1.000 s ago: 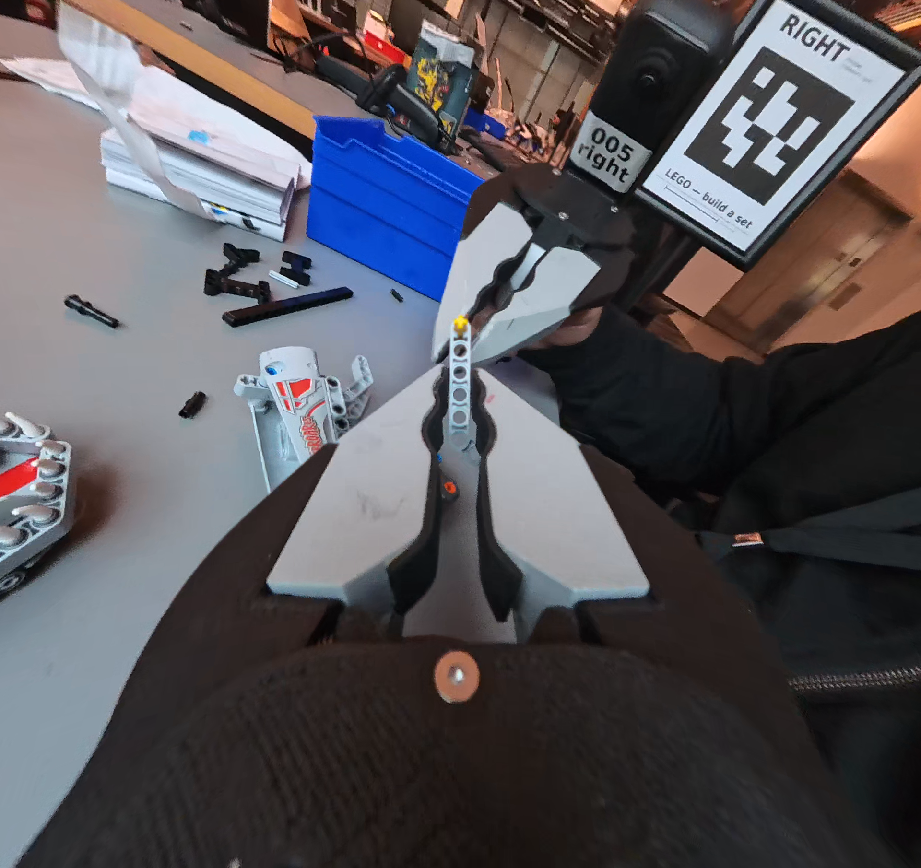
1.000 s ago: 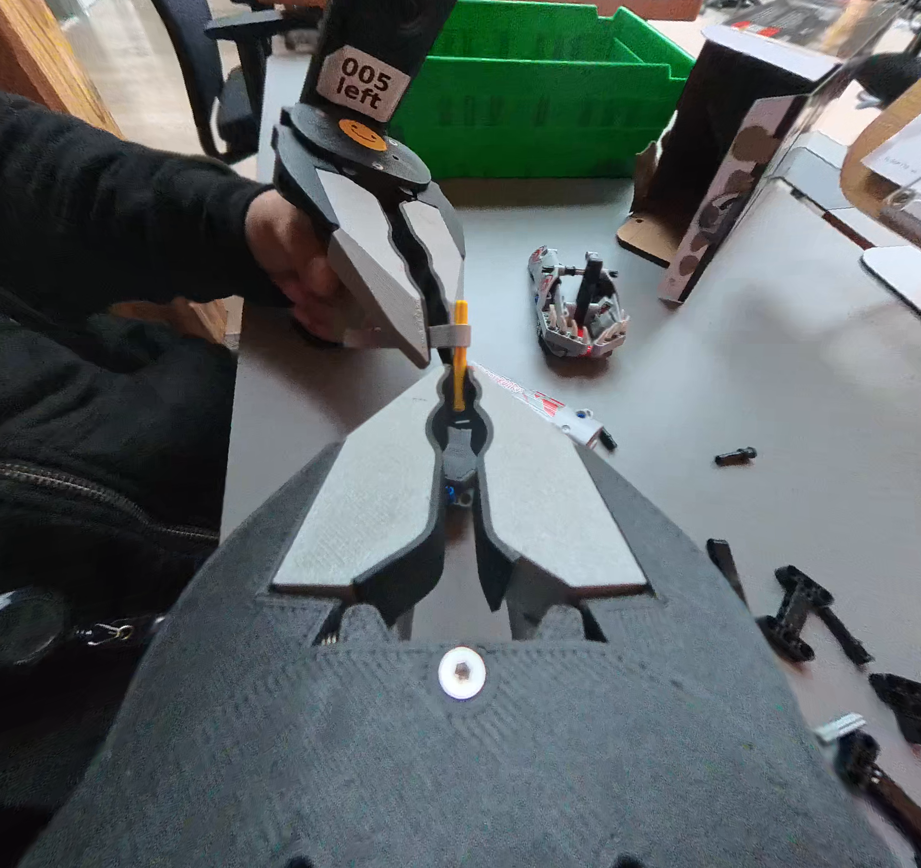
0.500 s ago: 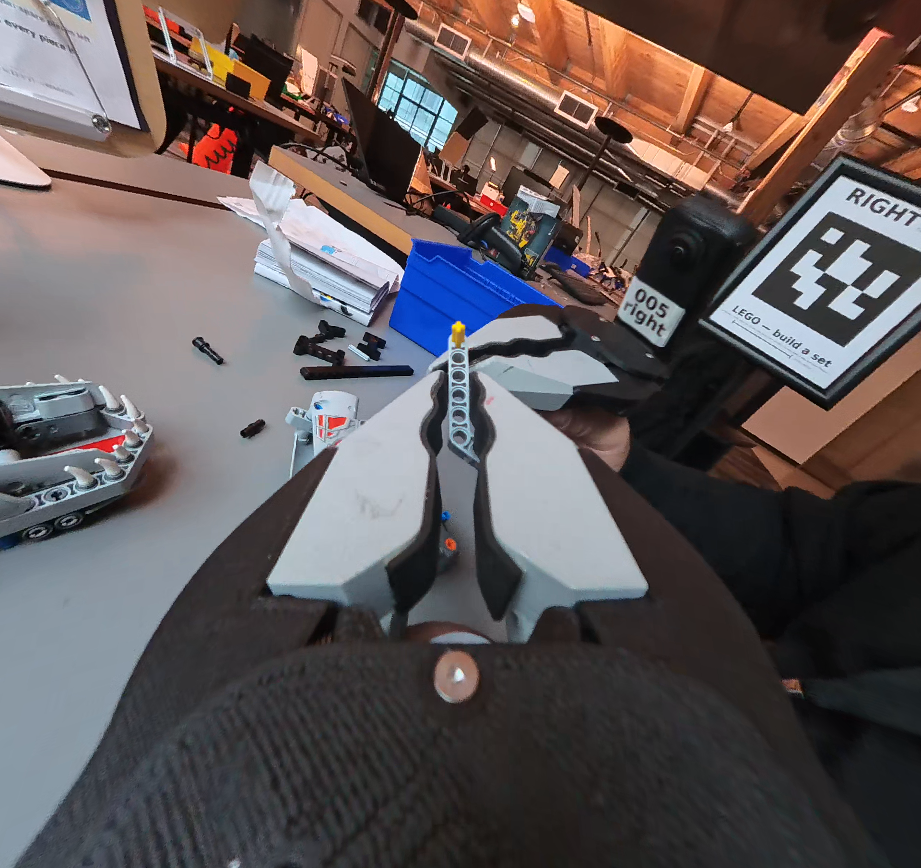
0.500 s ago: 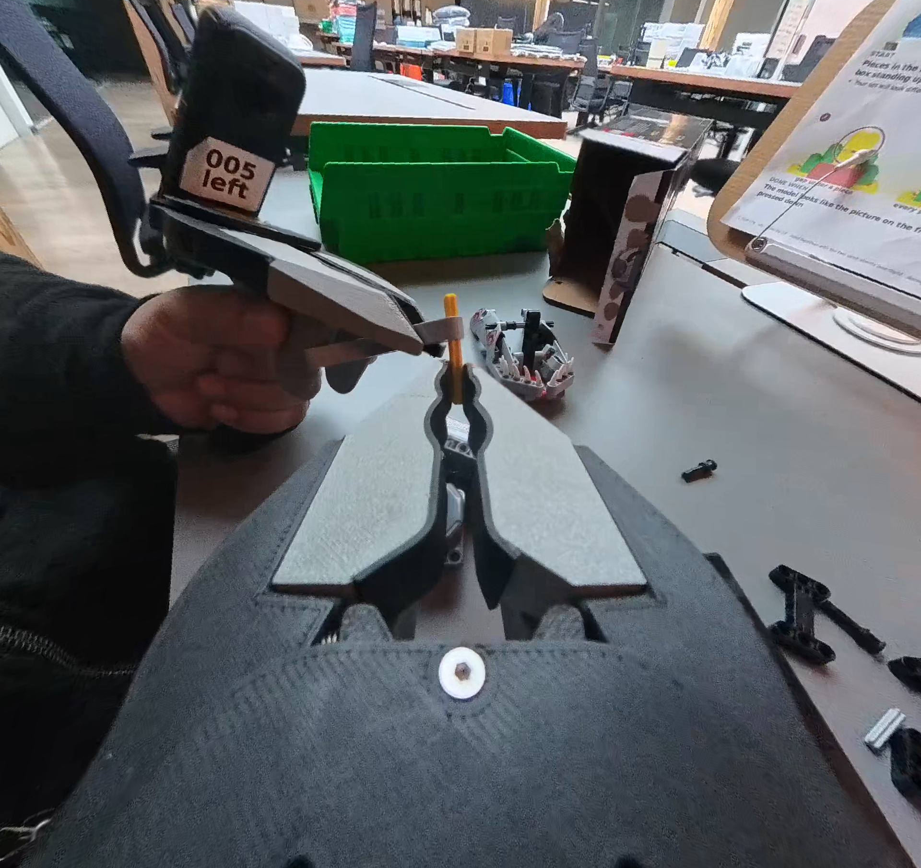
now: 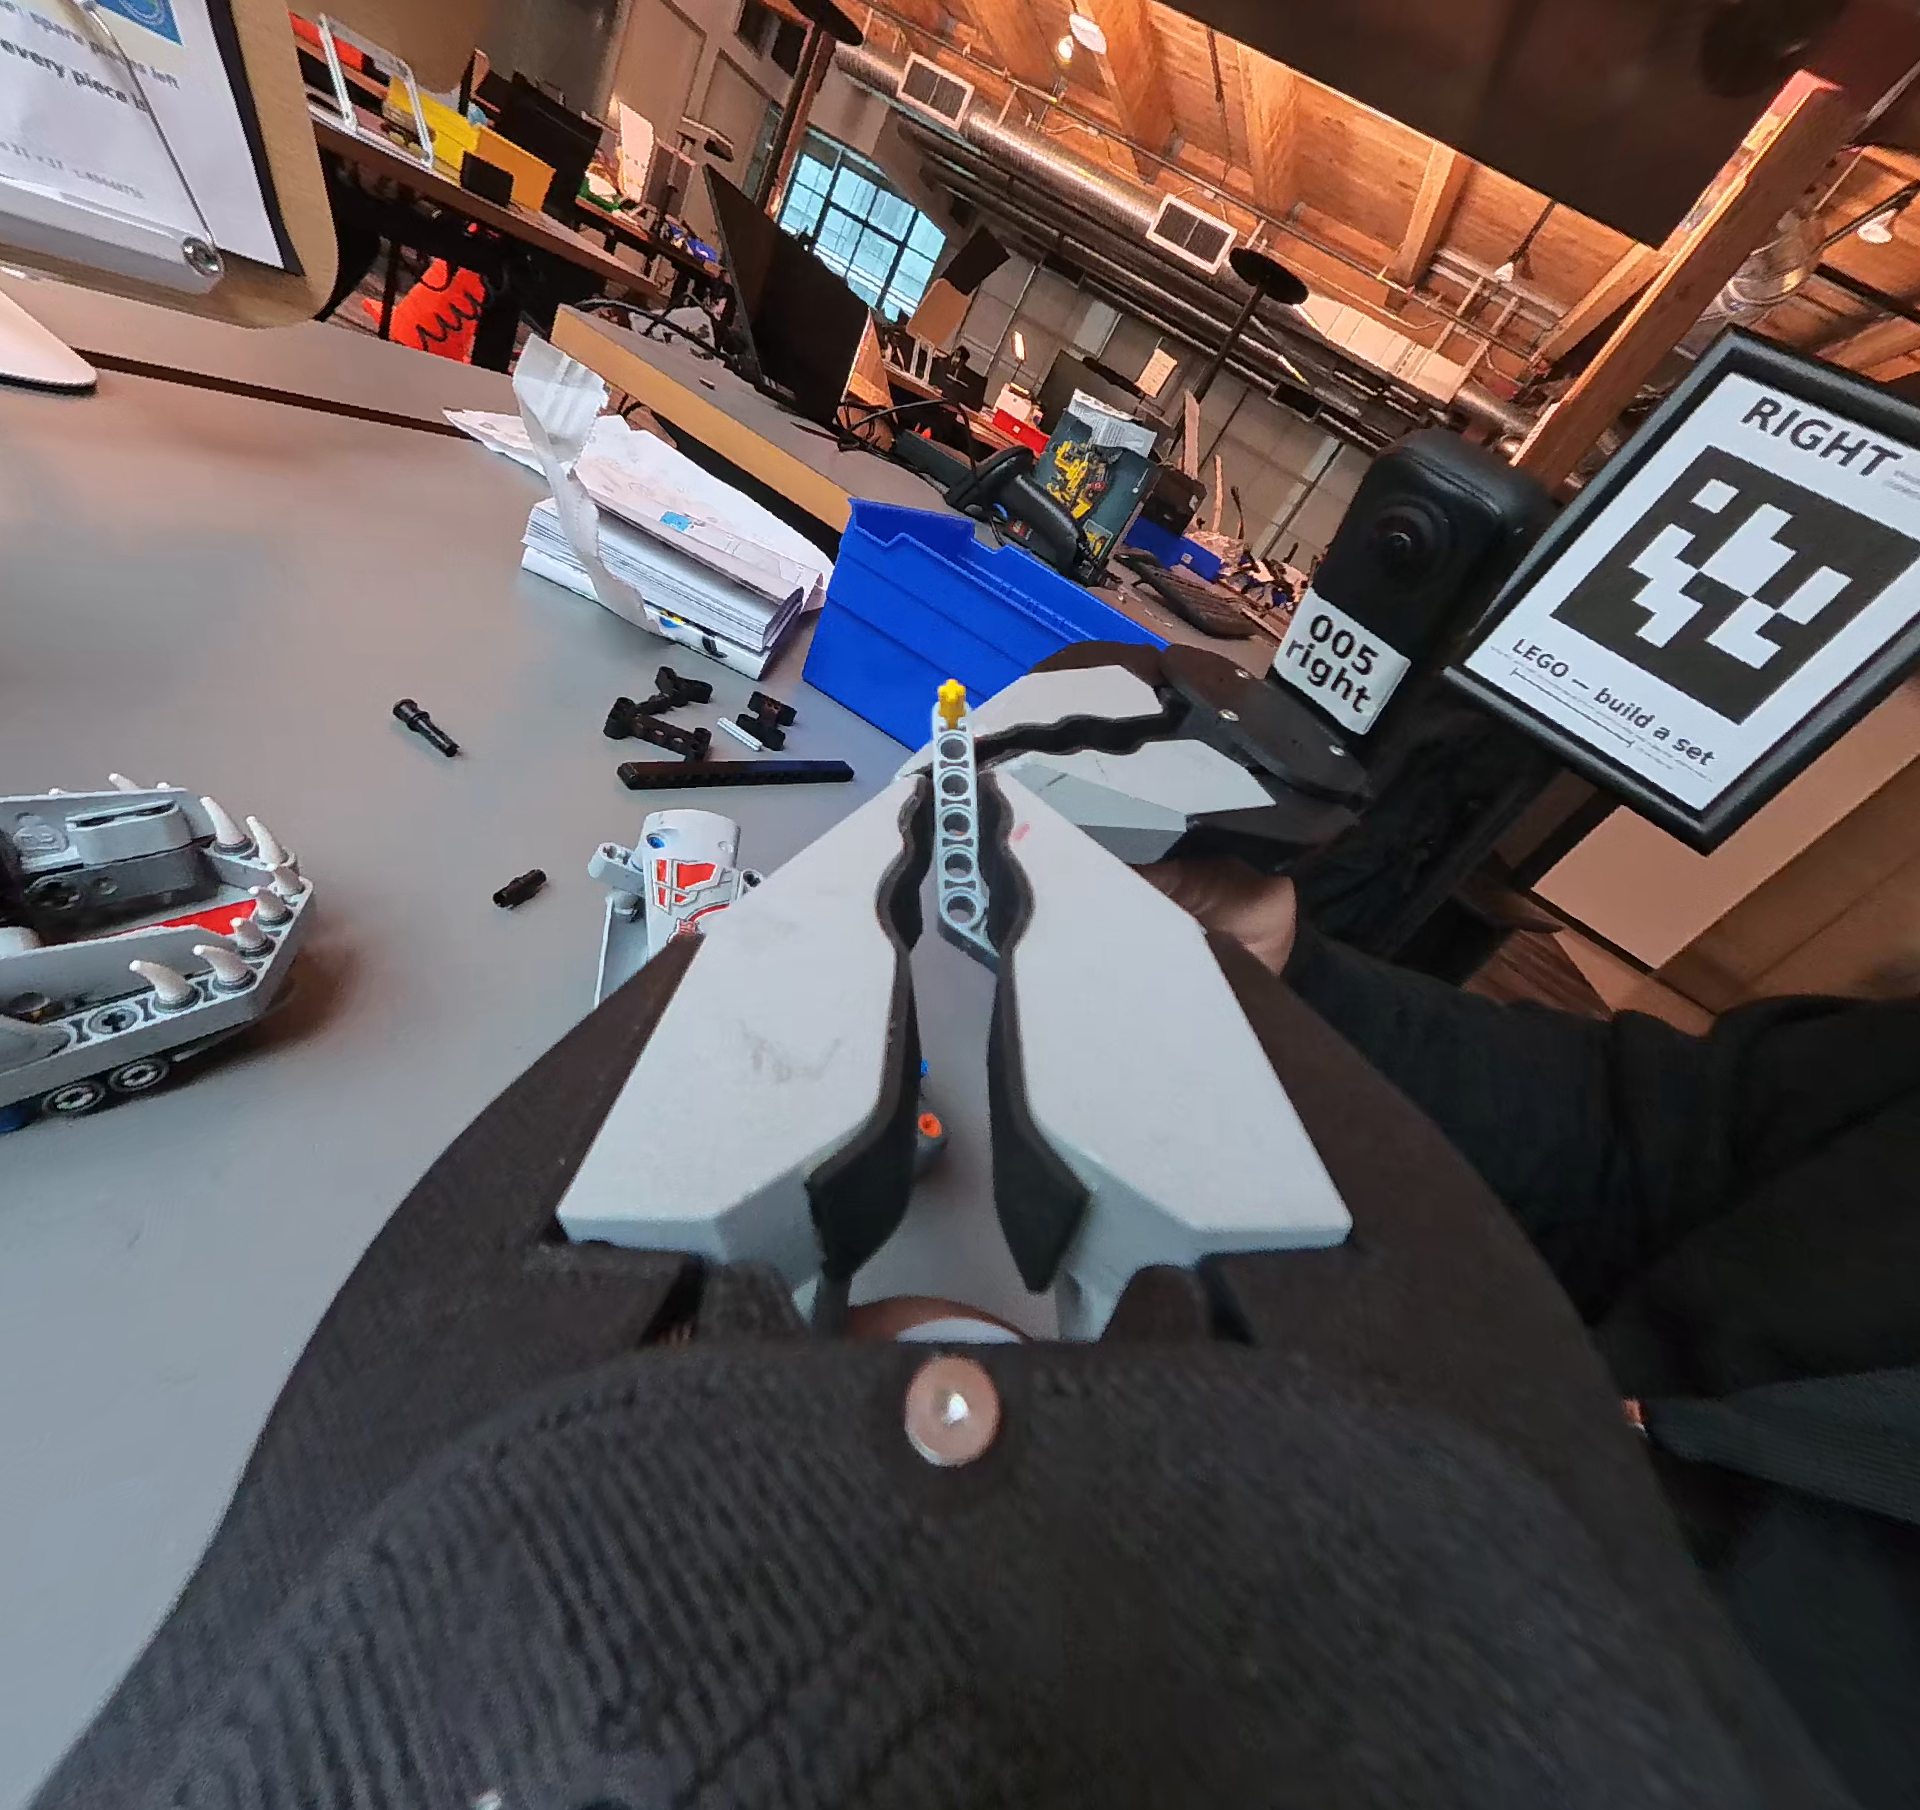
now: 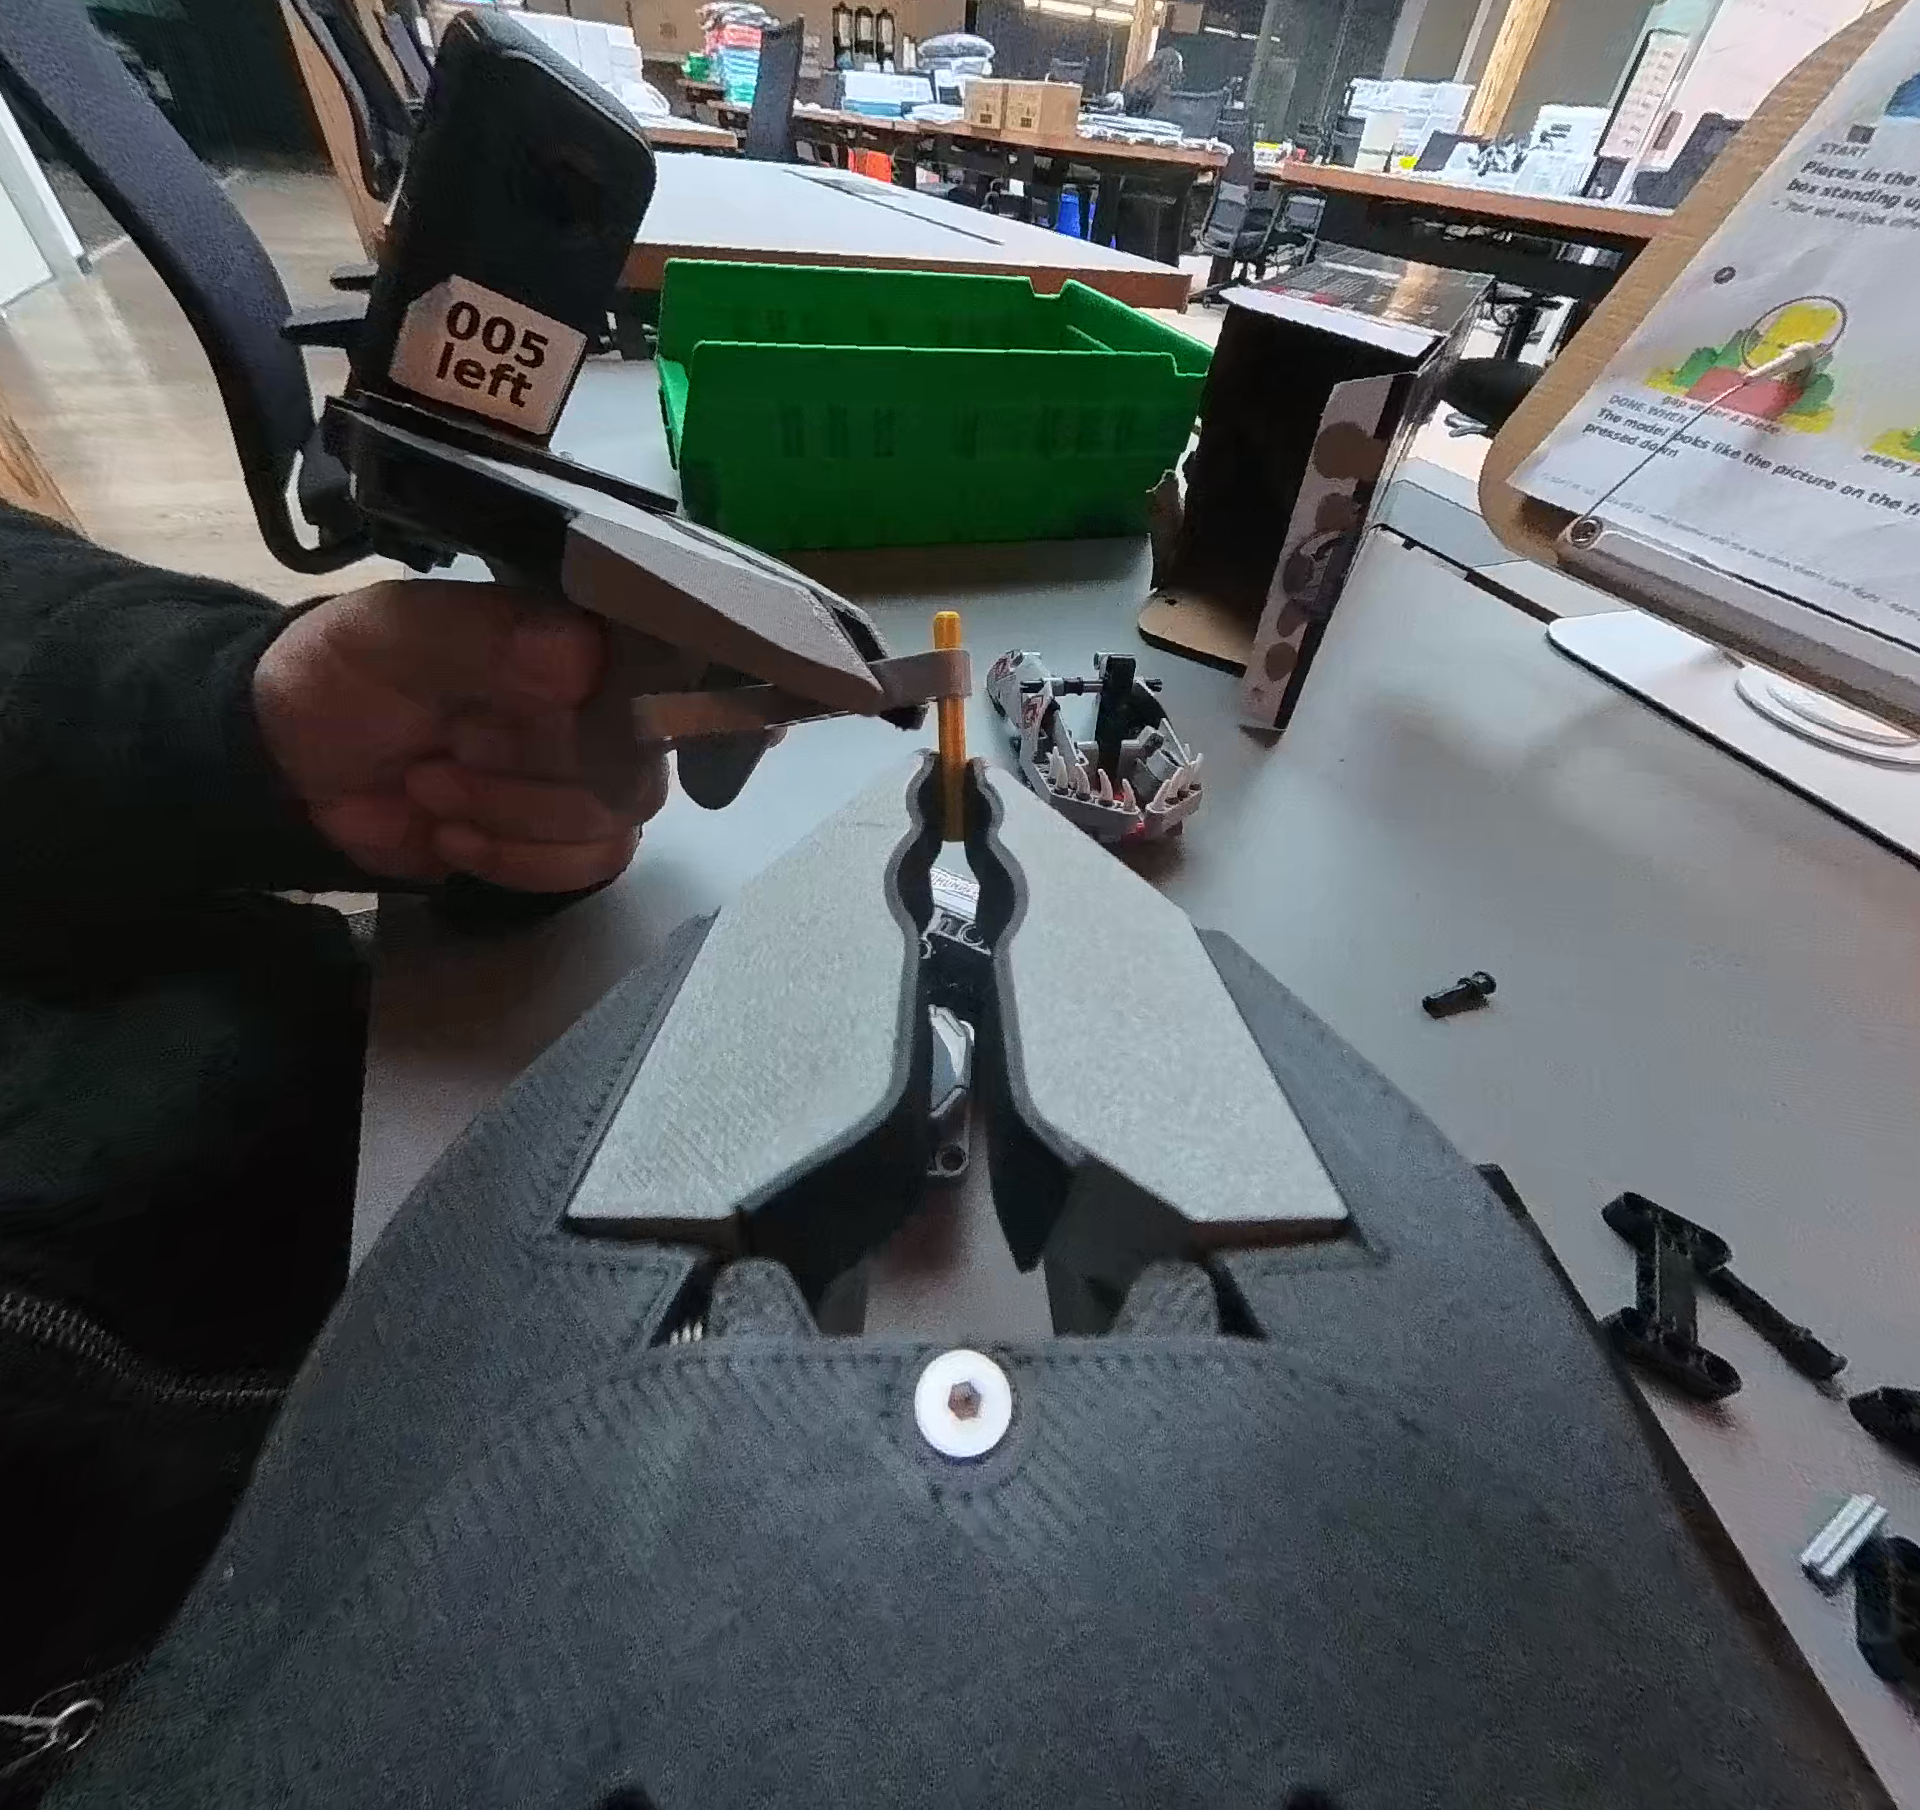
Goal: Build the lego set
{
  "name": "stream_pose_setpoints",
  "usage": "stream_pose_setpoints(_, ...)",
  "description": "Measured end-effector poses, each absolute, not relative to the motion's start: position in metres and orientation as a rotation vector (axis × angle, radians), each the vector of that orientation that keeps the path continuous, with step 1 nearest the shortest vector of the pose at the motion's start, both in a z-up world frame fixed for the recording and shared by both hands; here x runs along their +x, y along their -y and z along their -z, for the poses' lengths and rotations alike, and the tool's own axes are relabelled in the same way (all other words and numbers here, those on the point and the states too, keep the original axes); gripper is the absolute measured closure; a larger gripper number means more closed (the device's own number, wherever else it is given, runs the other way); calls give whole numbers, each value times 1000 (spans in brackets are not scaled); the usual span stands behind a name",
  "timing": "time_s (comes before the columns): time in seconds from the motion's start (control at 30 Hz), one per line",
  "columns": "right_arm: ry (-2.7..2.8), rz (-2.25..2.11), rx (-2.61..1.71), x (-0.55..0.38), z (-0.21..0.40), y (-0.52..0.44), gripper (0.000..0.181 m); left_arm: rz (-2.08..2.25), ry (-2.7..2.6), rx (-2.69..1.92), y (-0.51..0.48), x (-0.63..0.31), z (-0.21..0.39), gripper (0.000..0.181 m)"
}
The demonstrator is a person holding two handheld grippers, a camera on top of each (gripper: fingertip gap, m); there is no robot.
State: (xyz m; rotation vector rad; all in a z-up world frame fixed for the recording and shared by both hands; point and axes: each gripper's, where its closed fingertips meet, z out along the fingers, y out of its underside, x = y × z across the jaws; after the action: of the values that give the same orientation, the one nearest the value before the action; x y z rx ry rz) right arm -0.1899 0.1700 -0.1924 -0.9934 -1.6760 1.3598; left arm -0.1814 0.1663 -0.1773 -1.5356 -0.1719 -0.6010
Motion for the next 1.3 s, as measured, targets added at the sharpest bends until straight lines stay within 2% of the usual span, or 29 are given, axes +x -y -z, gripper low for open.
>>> stream_pose_setpoints(1.3, 1664, -1363, -949, -186, 186, -168, 180, 604, 167, -1500, -161, -183, 165, 178)
